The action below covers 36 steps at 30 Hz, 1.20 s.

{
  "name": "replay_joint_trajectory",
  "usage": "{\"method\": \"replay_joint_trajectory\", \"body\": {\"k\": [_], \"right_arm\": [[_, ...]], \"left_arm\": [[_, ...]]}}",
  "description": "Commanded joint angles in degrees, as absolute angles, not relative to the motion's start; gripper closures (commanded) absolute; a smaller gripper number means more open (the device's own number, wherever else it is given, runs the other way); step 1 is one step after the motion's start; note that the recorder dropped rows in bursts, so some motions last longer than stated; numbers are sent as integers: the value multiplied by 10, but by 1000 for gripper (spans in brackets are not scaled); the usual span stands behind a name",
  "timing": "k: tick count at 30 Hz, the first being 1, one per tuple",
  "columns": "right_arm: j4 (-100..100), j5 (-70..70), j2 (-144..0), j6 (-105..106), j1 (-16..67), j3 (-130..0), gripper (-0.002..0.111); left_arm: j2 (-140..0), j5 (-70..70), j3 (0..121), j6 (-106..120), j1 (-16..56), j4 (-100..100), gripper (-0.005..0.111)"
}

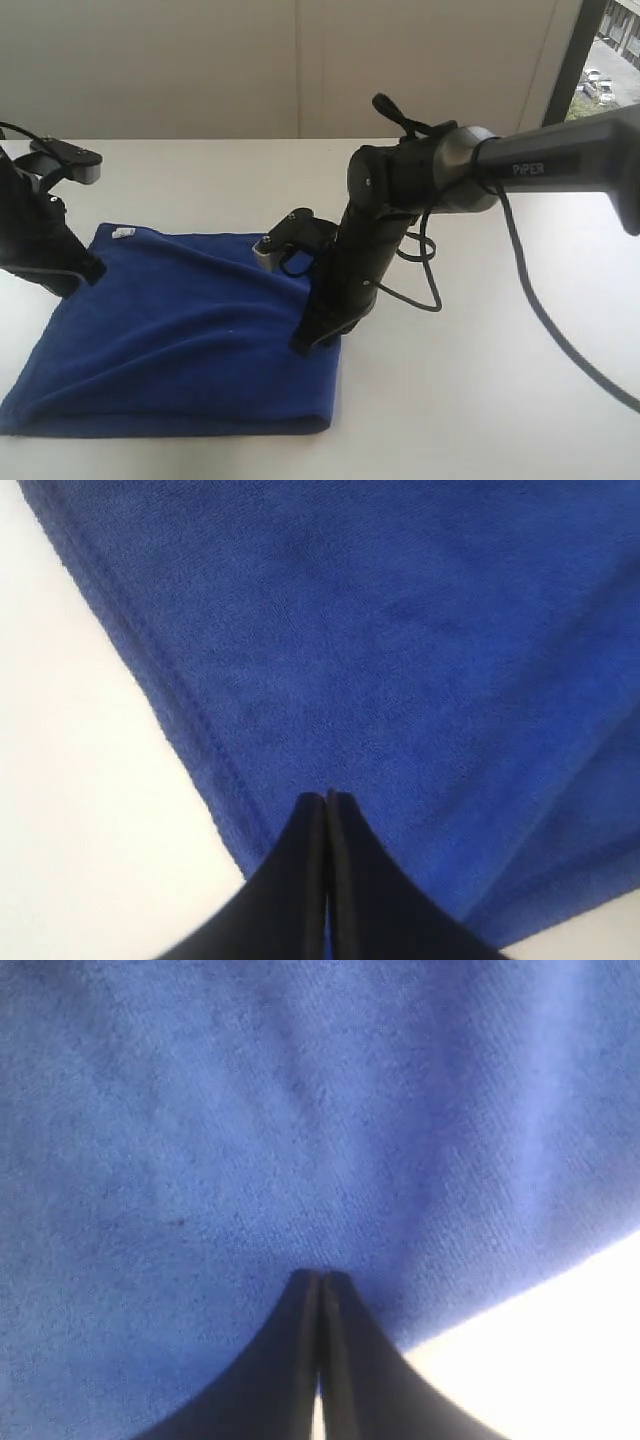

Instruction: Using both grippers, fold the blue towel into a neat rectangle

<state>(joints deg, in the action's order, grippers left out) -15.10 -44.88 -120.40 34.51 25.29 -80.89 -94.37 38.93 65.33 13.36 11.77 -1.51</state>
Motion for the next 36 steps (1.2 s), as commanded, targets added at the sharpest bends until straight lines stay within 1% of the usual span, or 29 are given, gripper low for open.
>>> {"method": "replay_joint_trajectory", "body": {"k": [1, 9, 17, 22, 27, 36], "right_arm": [[-108, -444, -1207, 315, 252, -784, 108], [-4, -471, -1207, 240, 245, -748, 108], [79, -482, -1182, 165, 245, -711, 108], [147, -490, -1166, 113, 239, -682, 108], [152, -510, -1165, 88, 218, -667, 108], [156, -541, -1154, 43, 189, -629, 108]], "left_arm": [[-885, 377, 613, 141, 115, -57, 107], [-833, 388, 570, 157, 115, -90, 107], [-830, 389, 542, 250, 115, -197, 107], [-829, 381, 529, 259, 115, -212, 107], [-829, 378, 524, 265, 115, -221, 107], [-829, 378, 524, 335, 116, -299, 107]]}}
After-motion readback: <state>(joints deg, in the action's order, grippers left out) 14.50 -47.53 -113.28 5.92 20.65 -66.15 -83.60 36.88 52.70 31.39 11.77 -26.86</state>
